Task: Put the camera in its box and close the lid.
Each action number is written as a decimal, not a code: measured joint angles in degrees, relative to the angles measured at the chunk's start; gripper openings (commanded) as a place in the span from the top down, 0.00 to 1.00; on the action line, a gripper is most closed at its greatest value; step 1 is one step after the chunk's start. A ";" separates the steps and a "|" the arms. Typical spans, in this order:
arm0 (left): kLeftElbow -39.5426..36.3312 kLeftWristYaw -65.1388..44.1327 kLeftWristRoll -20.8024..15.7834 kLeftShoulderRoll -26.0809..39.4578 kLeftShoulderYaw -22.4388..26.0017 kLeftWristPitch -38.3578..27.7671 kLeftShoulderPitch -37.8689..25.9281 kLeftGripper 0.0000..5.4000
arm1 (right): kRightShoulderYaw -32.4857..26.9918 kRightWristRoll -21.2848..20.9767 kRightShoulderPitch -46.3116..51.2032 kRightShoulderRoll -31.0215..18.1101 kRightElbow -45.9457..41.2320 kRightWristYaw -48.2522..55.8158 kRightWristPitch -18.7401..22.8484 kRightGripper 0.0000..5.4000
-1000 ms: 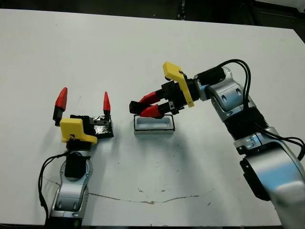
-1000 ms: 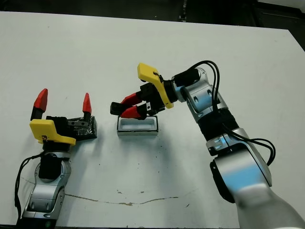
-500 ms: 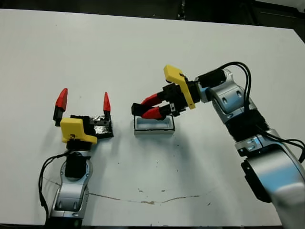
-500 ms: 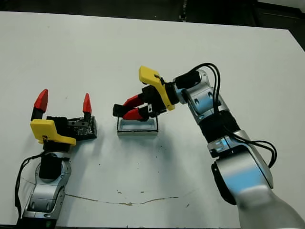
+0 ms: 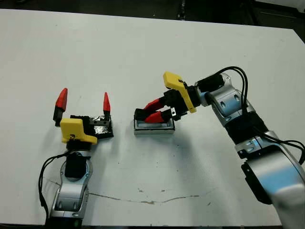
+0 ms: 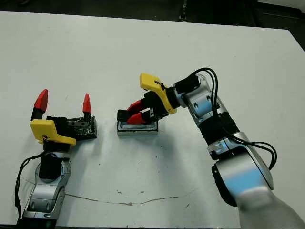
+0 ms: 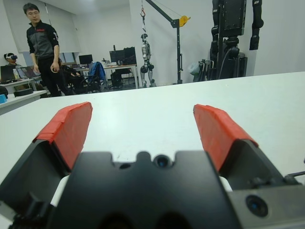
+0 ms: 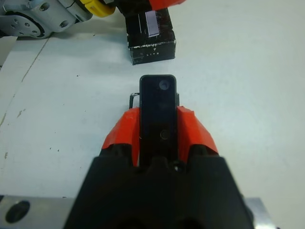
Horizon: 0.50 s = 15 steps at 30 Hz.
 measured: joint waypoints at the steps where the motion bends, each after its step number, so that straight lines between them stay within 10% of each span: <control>1: 0.00 0.00 0.04 0.00 -0.01 -0.01 0.02 0.00 | -0.01 0.00 0.20 -0.02 0.17 0.01 -0.10 0.69; 15: 0.07 0.03 0.12 0.01 -0.02 -0.27 0.06 0.00 | -0.14 0.05 1.96 -0.46 -0.01 0.62 0.00 0.69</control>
